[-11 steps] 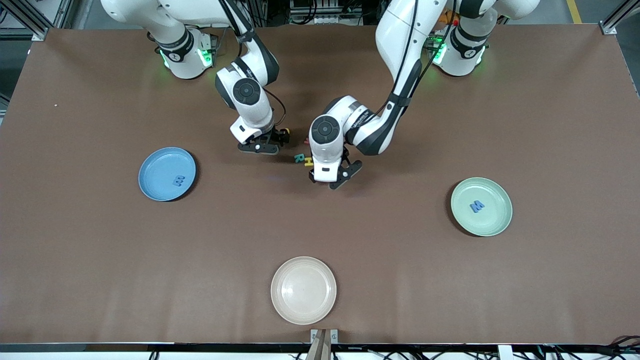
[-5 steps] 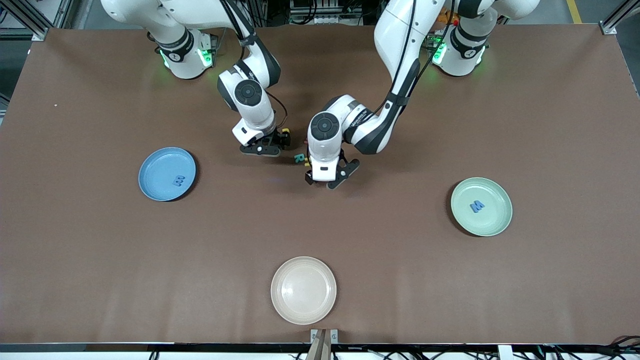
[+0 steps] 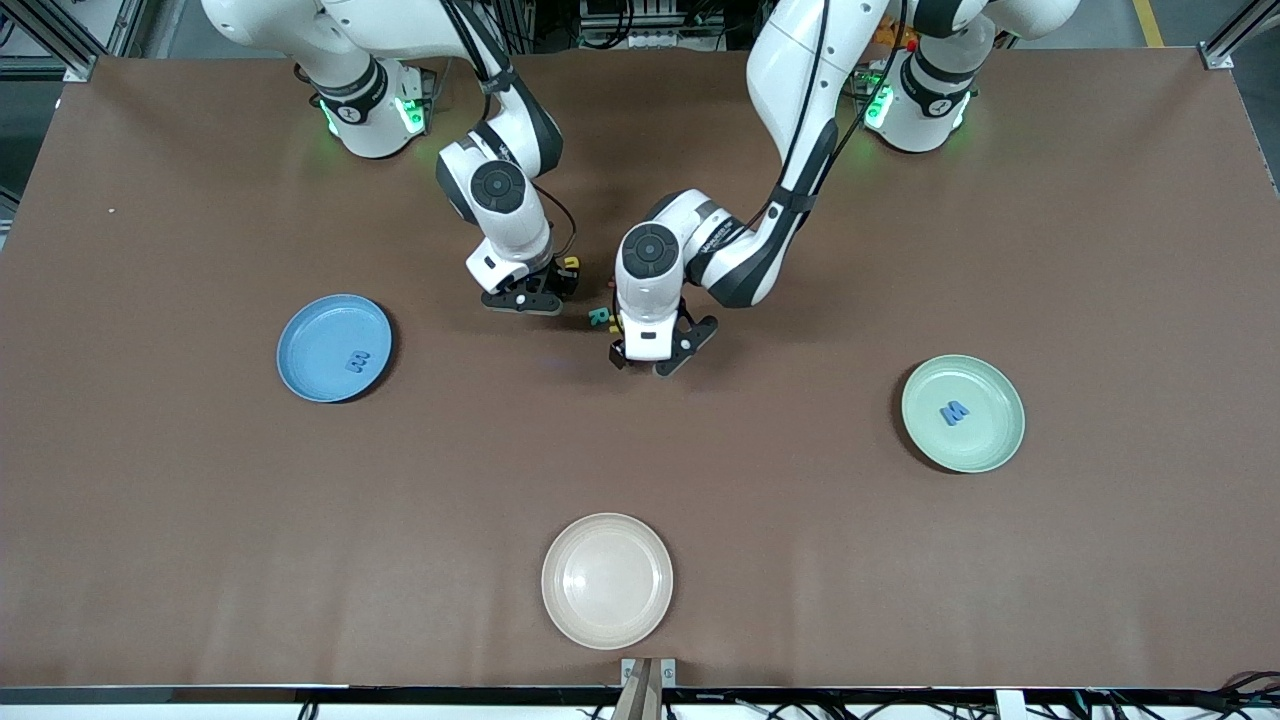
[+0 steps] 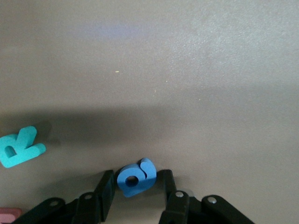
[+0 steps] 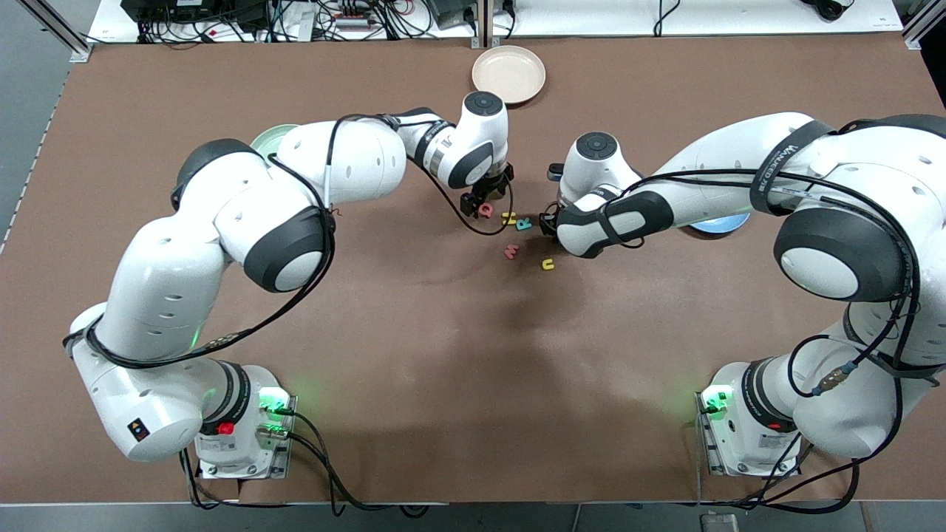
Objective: Sort upper and lower case letters into plates
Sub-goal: 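Grasp the pink Q with the left gripper while the right grasps a, then release the a on the blue plate while the left carries the Q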
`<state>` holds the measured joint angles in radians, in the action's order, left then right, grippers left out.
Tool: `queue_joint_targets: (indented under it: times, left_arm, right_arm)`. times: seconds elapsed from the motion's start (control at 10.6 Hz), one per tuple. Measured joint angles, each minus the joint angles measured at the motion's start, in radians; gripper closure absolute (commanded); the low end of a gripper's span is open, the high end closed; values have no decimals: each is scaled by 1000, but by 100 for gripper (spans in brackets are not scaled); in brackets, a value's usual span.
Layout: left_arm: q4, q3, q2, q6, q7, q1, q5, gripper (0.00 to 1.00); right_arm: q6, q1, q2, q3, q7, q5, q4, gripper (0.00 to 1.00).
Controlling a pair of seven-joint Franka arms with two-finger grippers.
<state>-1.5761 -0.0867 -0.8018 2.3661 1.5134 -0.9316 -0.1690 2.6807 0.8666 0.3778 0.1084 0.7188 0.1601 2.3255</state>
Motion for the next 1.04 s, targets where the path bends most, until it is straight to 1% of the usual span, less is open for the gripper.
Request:
queue_joint_targets:
  times: [0.09,0.19,0.28,0.38,0.57,0.66,0.76,0.85,1.04]
  left_arm:
    - [0,4,0,0,0,0,0,0]
    - [0,5,0,0,0,0,0,0]
    - [0,7,0,0,0,0,0,4]
    - [0,7,0,0,0,0,0,6]
    - [0,7,-1,0,0,0,0,9]
    - [-1,7,-1,2,0,0,0,15]
    - [-1,7,-1,4,0,0,0,19]
    - [-2,7,-1,5,0,0,2,22]
    - [-4,11,-1,17,-2,0,5,42]
  right_arm:
    - [-1,0,-1,0,0,0,-2,78]
    - [-1,0,-1,0,0,0,-2,81]
    - [-1,0,-1,0,0,0,-2,84]
    - [-1,0,-1,0,0,0,-2,84]
    - [-5,-2,-1,3,-1,1,-2,89]
    - [-20,-12,-1,5,-12,1,-6,90]
    - [-62,-34,-1,9,-45,1,-17,90]
    - [-133,-70,-1,13,-89,1,-38,90]
    - [-310,-143,-1,19,-157,0,-120,90]
